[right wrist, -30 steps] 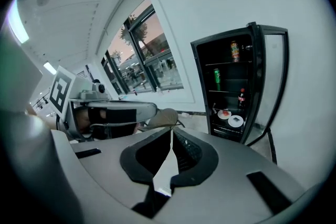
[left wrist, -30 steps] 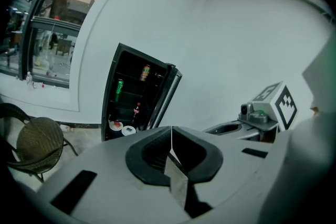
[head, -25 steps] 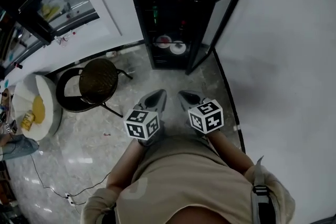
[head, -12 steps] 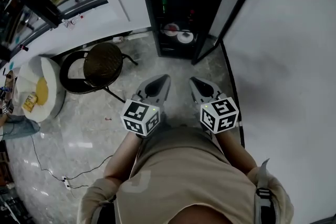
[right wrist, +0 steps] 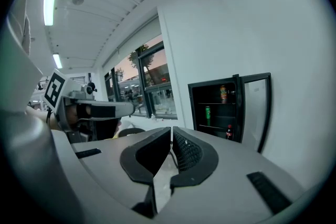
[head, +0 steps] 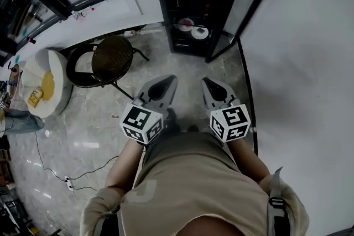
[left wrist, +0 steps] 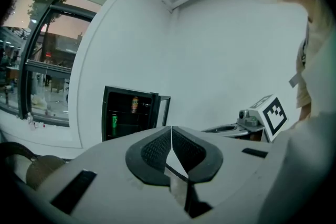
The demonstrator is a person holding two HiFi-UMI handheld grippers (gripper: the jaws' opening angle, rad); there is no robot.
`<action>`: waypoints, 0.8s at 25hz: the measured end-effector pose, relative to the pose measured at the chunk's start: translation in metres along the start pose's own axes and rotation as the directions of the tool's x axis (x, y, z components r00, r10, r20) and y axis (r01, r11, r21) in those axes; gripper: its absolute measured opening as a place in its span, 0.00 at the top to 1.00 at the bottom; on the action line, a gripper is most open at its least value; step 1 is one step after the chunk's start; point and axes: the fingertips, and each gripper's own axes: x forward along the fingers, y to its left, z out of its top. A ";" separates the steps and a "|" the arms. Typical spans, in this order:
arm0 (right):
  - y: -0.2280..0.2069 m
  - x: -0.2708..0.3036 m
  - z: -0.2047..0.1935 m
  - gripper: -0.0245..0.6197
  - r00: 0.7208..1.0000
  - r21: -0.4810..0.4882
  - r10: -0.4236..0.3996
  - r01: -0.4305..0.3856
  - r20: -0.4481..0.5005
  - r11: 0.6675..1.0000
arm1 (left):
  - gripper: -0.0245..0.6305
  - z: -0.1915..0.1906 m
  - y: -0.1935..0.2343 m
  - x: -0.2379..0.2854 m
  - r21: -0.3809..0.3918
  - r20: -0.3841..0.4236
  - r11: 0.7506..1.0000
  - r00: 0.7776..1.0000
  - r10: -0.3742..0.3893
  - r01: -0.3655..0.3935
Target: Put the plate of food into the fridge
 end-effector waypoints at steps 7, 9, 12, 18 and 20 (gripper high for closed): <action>-0.002 -0.001 -0.003 0.92 0.999 0.003 0.047 -0.047 -0.010 0.999 | 0.94 -0.002 -0.009 0.001 0.007 -0.026 0.999 0.999 0.043 -0.042; 0.002 -0.001 -0.007 0.92 0.998 -0.001 0.053 -0.053 -0.026 0.999 | 0.94 -0.003 -0.009 -0.005 0.001 -0.026 0.998 0.998 0.056 -0.056; 0.008 0.002 -0.010 0.92 0.997 -0.011 0.069 -0.069 -0.037 0.998 | 0.94 -0.003 -0.005 -0.013 -0.020 -0.018 0.997 0.997 0.077 -0.078; 0.017 0.009 -0.005 0.92 0.996 -0.020 0.087 -0.087 -0.025 0.996 | 0.94 0.009 0.002 -0.023 -0.079 0.020 0.994 0.997 0.076 -0.074; 0.019 0.012 -0.002 0.92 0.996 -0.024 0.086 -0.086 -0.016 0.996 | 0.94 0.009 0.005 -0.023 -0.073 0.013 0.995 0.997 0.075 -0.074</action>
